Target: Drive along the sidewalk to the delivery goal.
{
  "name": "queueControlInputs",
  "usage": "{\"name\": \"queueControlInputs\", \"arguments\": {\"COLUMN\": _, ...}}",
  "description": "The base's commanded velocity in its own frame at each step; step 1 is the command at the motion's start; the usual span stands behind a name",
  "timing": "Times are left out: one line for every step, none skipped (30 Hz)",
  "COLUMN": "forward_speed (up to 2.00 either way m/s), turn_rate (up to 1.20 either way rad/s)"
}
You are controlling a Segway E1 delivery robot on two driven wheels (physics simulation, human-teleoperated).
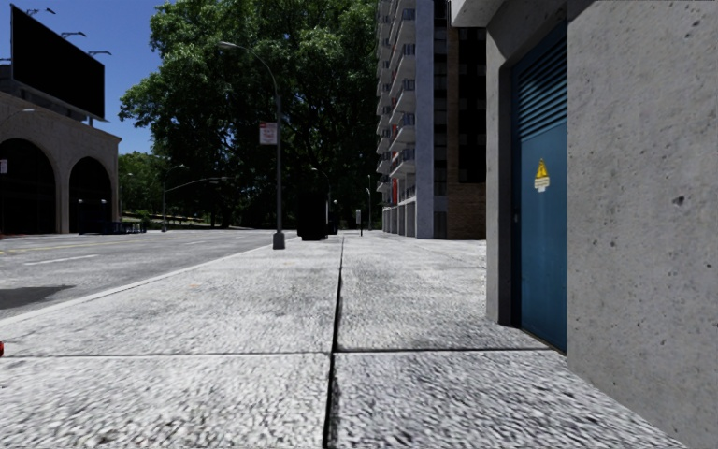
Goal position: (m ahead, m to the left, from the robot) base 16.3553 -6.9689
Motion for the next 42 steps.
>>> {"name": "queueControlInputs", "arguments": {"forward_speed": 2.00, "turn_rate": 0.00}}
{"name": "queueControlInputs", "arguments": {"forward_speed": 2.00, "turn_rate": 0.00}}
{"name": "queueControlInputs", "arguments": {"forward_speed": 2.00, "turn_rate": 0.00}}
{"name": "queueControlInputs", "arguments": {"forward_speed": 2.00, "turn_rate": 0.00}}
{"name": "queueControlInputs", "arguments": {"forward_speed": 2.00, "turn_rate": 0.00}}
{"name": "queueControlInputs", "arguments": {"forward_speed": 2.00, "turn_rate": 0.00}}
{"name": "queueControlInputs", "arguments": {"forward_speed": 2.00, "turn_rate": 0.00}}
{"name": "queueControlInputs", "arguments": {"forward_speed": 2.00, "turn_rate": 0.00}}
{"name": "queueControlInputs", "arguments": {"forward_speed": 2.00, "turn_rate": 0.00}}
{"name": "queueControlInputs", "arguments": {"forward_speed": 2.00, "turn_rate": 0.00}}
{"name": "queueControlInputs", "arguments": {"forward_speed": 2.00, "turn_rate": 0.00}}
{"name": "queueControlInputs", "arguments": {"forward_speed": 2.00, "turn_rate": 0.00}}
{"name": "queueControlInputs", "arguments": {"forward_speed": 2.00, "turn_rate": 0.00}}
{"name": "queueControlInputs", "arguments": {"forward_speed": 2.00, "turn_rate": 0.00}}
{"name": "queueControlInputs", "arguments": {"forward_speed": 2.00, "turn_rate": 0.00}}
{"name": "queueControlInputs", "arguments": {"forward_speed": 2.00, "turn_rate": 0.00}}
{"name": "queueControlInputs", "arguments": {"forward_speed": 2.00, "turn_rate": 0.00}}
{"name": "queueControlInputs", "arguments": {"forward_speed": 2.00, "turn_rate": 0.00}}
{"name": "queueControlInputs", "arguments": {"forward_speed": 2.00, "turn_rate": 0.00}}
{"name": "queueControlInputs", "arguments": {"forward_speed": 2.00, "turn_rate": 0.00}}
{"name": "queueControlInputs", "arguments": {"forward_speed": 2.00, "turn_rate": 0.00}}
{"name": "queueControlInputs", "arguments": {"forward_speed": 2.00, "turn_rate": -0.49}}
{"name": "queueControlInputs", "arguments": {"forward_speed": 2.00, "turn_rate": -0.49}}
{"name": "queueControlInputs", "arguments": {"forward_speed": 2.00, "turn_rate": -0.56}}
{"name": "queueControlInputs", "arguments": {"forward_speed": 2.00, "turn_rate": -0.58}}
{"name": "queueControlInputs", "arguments": {"forward_speed": 2.00, "turn_rate": -0.58}}
{"name": "queueControlInputs", "arguments": {"forward_speed": 2.00, "turn_rate": -0.58}}
{"name": "queueControlInputs", "arguments": {"forward_speed": 2.00, "turn_rate": -0.58}}
{"name": "queueControlInputs", "arguments": {"forward_speed": 2.00, "turn_rate": -0.58}}
{"name": "queueControlInputs", "arguments": {"forward_speed": 2.00, "turn_rate": -0.58}}
{"name": "queueControlInputs", "arguments": {"forward_speed": 2.00, "turn_rate": -0.58}}
{"name": "queueControlInputs", "arguments": {"forward_speed": 2.00, "turn_rate": -0.58}}
{"name": "queueControlInputs", "arguments": {"forward_speed": 2.00, "turn_rate": -0.58}}
{"name": "queueControlInputs", "arguments": {"forward_speed": 2.00, "turn_rate": -0.50}}
{"name": "queueControlInputs", "arguments": {"forward_speed": 2.00, "turn_rate": -0.04}}
{"name": "queueControlInputs", "arguments": {"forward_speed": 2.00, "turn_rate": -0.04}}
{"name": "queueControlInputs", "arguments": {"forward_speed": 2.00, "turn_rate": 0.00}}
{"name": "queueControlInputs", "arguments": {"forward_speed": 2.00, "turn_rate": 0.00}}
{"name": "queueControlInputs", "arguments": {"forward_speed": 2.00, "turn_rate": 0.00}}
{"name": "queueControlInputs", "arguments": {"forward_speed": 2.00, "turn_rate": 0.00}}
{"name": "queueControlInputs", "arguments": {"forward_speed": 2.00, "turn_rate": 0.00}}
{"name": "queueControlInputs", "arguments": {"forward_speed": 2.00, "turn_rate": 0.00}}
